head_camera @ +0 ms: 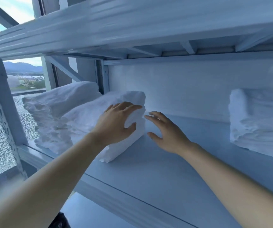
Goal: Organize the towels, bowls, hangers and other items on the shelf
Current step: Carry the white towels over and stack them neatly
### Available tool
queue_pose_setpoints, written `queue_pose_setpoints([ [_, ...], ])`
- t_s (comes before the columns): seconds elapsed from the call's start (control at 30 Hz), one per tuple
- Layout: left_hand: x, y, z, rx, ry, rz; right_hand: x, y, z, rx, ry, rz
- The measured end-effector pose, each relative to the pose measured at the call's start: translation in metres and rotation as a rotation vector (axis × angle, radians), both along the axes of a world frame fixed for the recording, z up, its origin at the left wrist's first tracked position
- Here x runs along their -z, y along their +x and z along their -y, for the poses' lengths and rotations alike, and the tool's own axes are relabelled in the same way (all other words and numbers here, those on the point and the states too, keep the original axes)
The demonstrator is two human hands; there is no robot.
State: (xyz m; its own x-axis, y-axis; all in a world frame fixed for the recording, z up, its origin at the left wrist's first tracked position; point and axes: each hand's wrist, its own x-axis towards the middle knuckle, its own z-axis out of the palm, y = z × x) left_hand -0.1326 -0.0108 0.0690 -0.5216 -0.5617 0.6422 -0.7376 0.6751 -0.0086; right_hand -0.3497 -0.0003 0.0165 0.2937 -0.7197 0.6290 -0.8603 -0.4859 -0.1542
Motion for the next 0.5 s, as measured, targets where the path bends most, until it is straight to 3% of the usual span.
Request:
queue_pose_setpoints([
  [0.5,0.035,-0.251,-0.046,0.329,0.146,0.02,0.005,-0.243,-0.144,0.419,0.051,0.007],
])
